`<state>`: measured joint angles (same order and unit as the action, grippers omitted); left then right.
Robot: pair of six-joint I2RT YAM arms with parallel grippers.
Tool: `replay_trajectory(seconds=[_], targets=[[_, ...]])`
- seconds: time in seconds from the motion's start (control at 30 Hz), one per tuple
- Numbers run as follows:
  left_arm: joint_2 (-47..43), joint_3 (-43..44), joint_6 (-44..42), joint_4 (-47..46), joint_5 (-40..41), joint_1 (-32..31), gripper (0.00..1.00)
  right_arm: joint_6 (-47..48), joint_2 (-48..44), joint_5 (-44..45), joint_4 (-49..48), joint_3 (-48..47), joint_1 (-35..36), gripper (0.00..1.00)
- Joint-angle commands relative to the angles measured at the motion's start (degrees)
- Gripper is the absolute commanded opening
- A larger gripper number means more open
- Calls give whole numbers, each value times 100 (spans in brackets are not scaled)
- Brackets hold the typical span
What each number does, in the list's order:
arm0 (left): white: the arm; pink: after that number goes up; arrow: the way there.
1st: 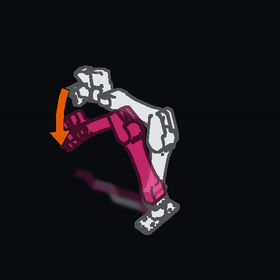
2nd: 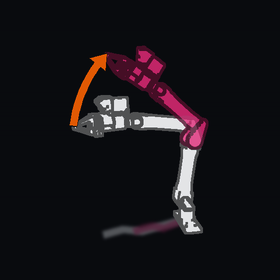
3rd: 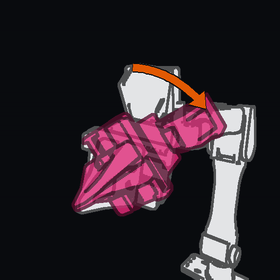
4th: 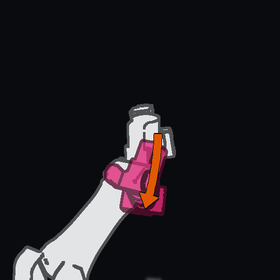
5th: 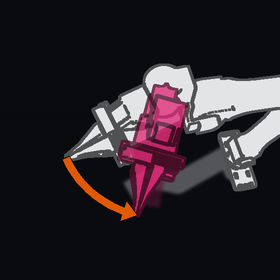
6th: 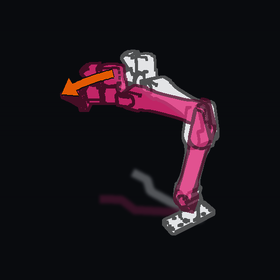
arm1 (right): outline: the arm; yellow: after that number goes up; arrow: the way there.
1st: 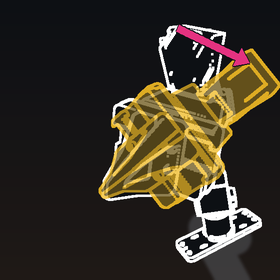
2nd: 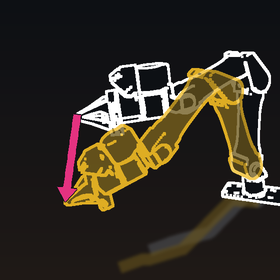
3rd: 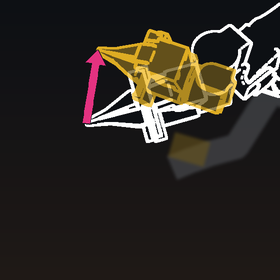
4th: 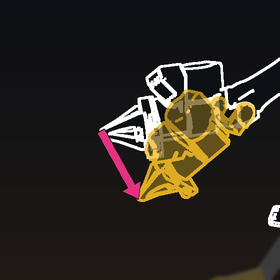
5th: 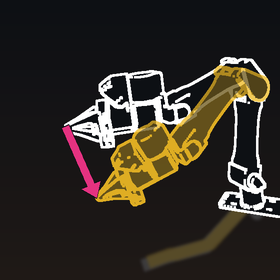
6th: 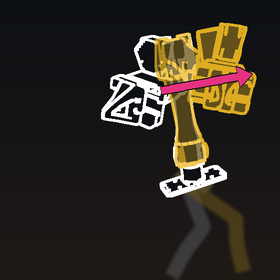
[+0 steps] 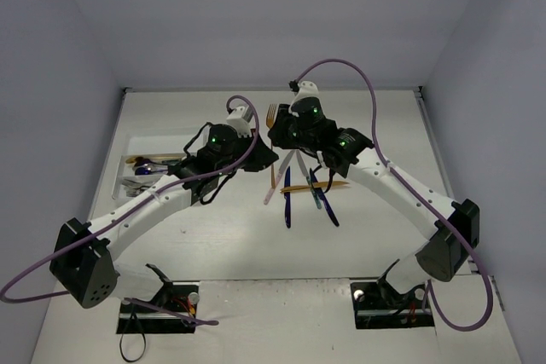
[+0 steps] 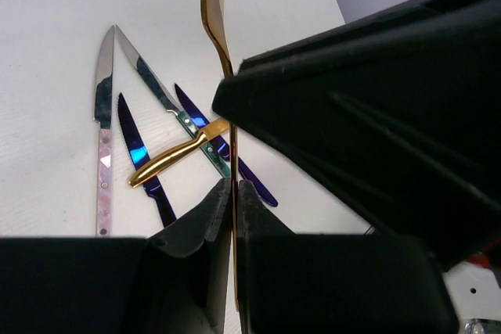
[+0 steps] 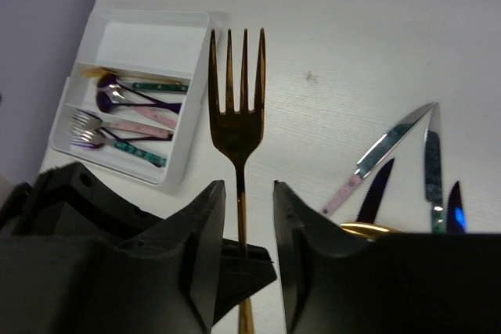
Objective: Sort the eating utensils into containers
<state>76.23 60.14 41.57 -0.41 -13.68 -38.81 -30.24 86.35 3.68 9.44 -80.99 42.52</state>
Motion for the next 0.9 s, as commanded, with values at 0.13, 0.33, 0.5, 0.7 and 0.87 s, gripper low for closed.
replay_trajectory(seconds=[0.13, 0.33, 0.5, 0.7, 0.87], targets=[[-309, -208, 432, -636, 337, 23, 0, 255, -511, 464, -302, 220, -51, 59], [-519, -592, 969, -498, 824, 207, 0, 339, -1216, 466, -294, 844, -612, 73], [-953, -1017, 1737, -304, 1257, 716, 0, 551, -2031, 291, -238, 1688, -1559, 87], [-1535, -1858, 2835, -380, 1397, 2116, 0, 880, -2686, 291, 146, 2044, -2037, 99], [-2013, -2409, 4010, -170, 1980, 2895, 0, 1037, -2917, 230, 231, 2153, -2114, 100]])
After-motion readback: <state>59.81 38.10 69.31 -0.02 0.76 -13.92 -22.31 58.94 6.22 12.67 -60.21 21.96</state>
